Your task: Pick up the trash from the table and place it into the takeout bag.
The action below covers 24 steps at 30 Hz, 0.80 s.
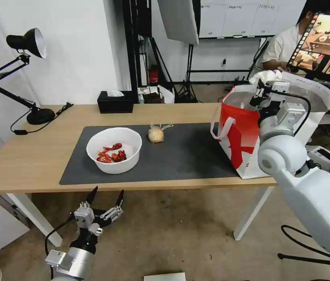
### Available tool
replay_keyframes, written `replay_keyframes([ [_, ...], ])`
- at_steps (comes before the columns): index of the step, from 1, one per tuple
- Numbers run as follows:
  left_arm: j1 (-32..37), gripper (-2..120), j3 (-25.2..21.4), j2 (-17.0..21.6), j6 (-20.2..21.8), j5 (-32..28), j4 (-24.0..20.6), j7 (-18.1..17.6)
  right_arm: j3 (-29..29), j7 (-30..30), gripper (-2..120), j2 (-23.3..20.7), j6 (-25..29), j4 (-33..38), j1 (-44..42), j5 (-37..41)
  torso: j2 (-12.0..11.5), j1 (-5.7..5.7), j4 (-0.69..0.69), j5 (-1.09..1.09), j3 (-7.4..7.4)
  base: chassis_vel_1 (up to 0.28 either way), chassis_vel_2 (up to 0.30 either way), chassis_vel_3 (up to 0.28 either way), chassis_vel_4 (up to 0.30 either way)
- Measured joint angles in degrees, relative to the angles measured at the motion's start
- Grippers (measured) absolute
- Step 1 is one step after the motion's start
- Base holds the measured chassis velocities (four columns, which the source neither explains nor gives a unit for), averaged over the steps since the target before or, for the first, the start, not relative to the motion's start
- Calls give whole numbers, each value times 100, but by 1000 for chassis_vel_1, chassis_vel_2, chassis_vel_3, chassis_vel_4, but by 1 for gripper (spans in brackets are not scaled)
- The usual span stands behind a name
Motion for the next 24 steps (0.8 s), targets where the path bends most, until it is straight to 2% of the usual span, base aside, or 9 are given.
replay_keyframes([
  [1, 0, 100, 0, 0, 0, 0, 0, 0, 0, 0, 23, 0, 0, 0, 0, 0, 0, 0, 0, 0, 0, 0, 0, 0, 0],
  [4, 35, 100, -9, 12, 0, -5, -35, 76, -5, 3, 39, -104, -77, 1, 65, 132, 0, 0, 0, 0, 0, 0, 0, 0, 0],
  [8, 47, 100, -16, 18, 0, -7, -47, 93, -10, 10, 49, -124, -114, 9, 74, 160, 0, 0, 0, 0, 0, 0, 0, 0, 0],
  [10, 52, 100, -34, 20, 0, -19, -63, 94, -22, 11, 60, -128, -126, 1, 75, 152, 0, 0, 0, 0, 0, 0, 0, 0, 0],
  [11, 52, 100, -34, 20, 0, -19, -63, 94, -22, 11, 60, -128, -126, 1, 75, 152, 0, 0, 0, 0, 0, 0, 0, 0, 0],
  [14, 68, 100, -48, 13, 0, -21, -73, 96, -29, 3, 76, -136, -131, -24, 85, 130, 0, 0, 0, -1, 0, 0, 0, 0, 0],
  [18, 74, 100, -57, -5, 0, -21, -73, 97, -46, -12, 90, -146, -140, -31, 88, 120, 0, 0, 0, -1, 0, 0, 0, 0, 0],
  [22, 73, 100, -58, -13, 0, -21, -74, 97, -51, -40, 99, -164, -143, -31, 96, 119, 0, 0, 0, -1, 0, 0, 0, 0, 0],
  [24, 70, 100, -58, -14, 0, -23, -84, 97, -52, -57, 100, -174, -143, -31, 96, 119, 0, 0, 0, -1, 0, 0, 0, 0, 0],
])
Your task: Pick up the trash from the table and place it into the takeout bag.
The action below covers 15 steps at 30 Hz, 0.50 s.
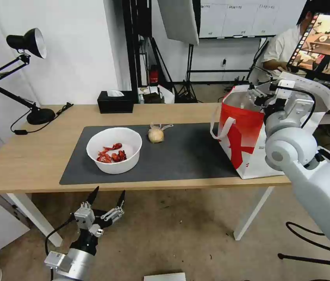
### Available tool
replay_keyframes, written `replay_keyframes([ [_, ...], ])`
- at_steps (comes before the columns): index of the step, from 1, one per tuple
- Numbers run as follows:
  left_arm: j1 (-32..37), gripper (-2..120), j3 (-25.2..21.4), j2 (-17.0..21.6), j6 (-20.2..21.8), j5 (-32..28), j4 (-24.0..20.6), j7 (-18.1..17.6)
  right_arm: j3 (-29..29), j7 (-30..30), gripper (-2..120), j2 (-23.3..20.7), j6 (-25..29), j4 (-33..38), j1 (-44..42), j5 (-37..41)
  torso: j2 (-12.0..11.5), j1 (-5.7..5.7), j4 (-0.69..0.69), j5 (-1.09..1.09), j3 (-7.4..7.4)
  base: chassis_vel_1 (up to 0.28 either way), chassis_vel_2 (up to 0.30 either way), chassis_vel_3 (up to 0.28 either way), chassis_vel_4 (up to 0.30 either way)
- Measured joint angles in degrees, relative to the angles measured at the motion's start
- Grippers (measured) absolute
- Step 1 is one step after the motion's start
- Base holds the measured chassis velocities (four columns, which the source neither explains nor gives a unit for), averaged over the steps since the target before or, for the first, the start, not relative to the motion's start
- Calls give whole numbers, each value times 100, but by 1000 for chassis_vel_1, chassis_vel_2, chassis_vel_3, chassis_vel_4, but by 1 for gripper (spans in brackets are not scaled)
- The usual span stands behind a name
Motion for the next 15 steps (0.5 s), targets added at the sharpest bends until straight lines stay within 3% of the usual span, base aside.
replay_keyframes([
  [15, 13, 100, -58, 32, 5, -35, -73, -2, 33, -359, 100, -53, 161, 108, -128, -51, 0, 0, 0, 0, 0, 0, 0, 0, 0],
])
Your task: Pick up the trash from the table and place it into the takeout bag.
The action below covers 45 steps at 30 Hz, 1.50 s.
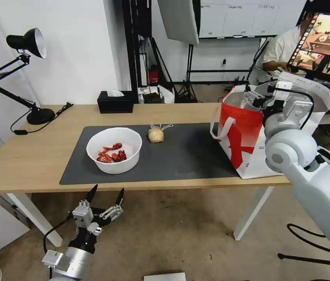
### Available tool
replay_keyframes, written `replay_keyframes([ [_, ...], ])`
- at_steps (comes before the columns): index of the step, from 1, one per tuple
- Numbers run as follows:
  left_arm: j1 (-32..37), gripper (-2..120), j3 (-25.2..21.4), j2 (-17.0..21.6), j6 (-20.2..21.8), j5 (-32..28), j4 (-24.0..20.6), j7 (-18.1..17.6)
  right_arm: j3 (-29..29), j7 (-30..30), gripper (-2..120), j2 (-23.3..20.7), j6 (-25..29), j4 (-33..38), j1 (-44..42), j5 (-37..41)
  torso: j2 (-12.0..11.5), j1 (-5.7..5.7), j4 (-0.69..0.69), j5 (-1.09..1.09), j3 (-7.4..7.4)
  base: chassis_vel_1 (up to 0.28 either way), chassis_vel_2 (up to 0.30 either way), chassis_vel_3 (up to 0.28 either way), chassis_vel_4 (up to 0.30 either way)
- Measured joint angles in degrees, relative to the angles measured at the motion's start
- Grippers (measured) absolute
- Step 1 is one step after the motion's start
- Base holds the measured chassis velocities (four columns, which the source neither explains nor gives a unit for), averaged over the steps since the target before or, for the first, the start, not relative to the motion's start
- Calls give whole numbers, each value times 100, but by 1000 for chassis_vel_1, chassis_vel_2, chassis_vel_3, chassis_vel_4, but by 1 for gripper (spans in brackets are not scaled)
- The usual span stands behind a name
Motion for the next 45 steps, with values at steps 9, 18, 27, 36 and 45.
replay_keyframes([
  [9, 37, 100, -2, 4, 3, 3, -158, -5, 264, -1393, 100, -248, 845, 426, -578, 0, 0, 0, 0, 0, -1, 0, 0, 0, 0],
  [18, 60, 100, 24, -28, 6, 26, -224, -4, 522, -2527, 100, -394, 1424, 949, -1480, 34, 0, 0, 0, 0, 0, 0, 0, 0, 0],
  [27, 86, 100, 28, -56, 6, 48, -256, 1, 633, -2982, 100, -347, 1556, 1586, -2440, -151, 0, 0, 0, -1, -1, 0, 0, 0, 0],
  [36, 133, 100, 30, -95, -11, 95, -291, 10, 645, -3128, 100, -70, 1604, 1768, -3365, -819, 0, 0, 0, 0, 0, 0, 0, 0, 0],
  [45, 196, 100, 27, -126, -35, 136, -264, 43, 772, -3407, 100, 322, 1949, 1674, -4327, -1565, 1, 0, 0, 0, -1, 0, 0, 0, 0],
])
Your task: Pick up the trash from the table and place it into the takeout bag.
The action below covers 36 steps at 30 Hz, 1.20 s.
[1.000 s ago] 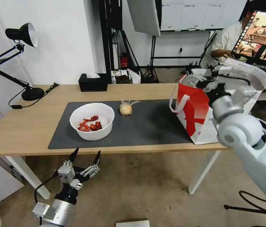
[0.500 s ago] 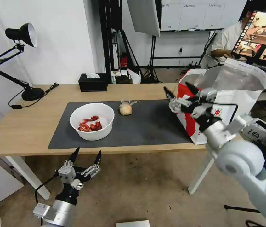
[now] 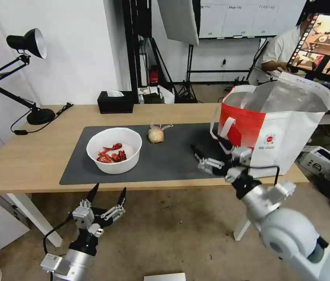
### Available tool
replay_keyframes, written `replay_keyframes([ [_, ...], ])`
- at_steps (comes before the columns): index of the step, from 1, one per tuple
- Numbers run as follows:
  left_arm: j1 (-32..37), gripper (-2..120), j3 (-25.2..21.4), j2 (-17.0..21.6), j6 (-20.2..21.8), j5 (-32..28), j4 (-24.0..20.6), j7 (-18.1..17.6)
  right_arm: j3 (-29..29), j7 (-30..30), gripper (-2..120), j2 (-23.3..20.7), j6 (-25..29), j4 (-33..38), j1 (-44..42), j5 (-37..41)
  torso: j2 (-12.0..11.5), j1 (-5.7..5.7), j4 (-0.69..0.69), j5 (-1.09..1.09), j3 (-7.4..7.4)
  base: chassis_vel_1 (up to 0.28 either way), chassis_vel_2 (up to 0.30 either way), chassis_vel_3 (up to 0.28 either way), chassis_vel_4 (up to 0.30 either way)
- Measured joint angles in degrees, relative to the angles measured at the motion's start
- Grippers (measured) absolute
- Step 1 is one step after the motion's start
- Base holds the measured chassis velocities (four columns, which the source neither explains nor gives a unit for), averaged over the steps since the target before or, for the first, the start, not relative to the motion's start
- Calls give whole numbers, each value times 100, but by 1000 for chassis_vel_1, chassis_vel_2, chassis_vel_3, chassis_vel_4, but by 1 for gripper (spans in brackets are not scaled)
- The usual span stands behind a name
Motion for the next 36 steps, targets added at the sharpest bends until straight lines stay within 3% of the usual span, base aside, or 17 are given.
replay_keyframes([
  [6, 26, 100, 43, -48, -22, 74, 135, 100, 25, -217, 100, 403, 767, -445, -840, -908, 0, 0, 0, 1, 0, 0, 0, 0, 0],
  [18, 101, 100, 54, -140, -162, 177, 335, 172, -83, -230, 100, 1268, 1651, -1294, -1670, -1949, -1, 0, 0, 0, 0, 0, 0, 0, 0],
  [25, 107, 100, 42, -128, -207, 213, 388, 179, -124, -118, 100, 1517, 1787, -1461, -1785, -2221, -1, 0, 0, 0, 0, 0, 0, 0, 0],
  [36, 118, 100, 55, -138, -207, 229, 409, 202, -110, 175, 100, 1567, 1640, -1438, -1849, -2433, -1, 0, 0, 0, 0, 0, 0, 0, 0],
])
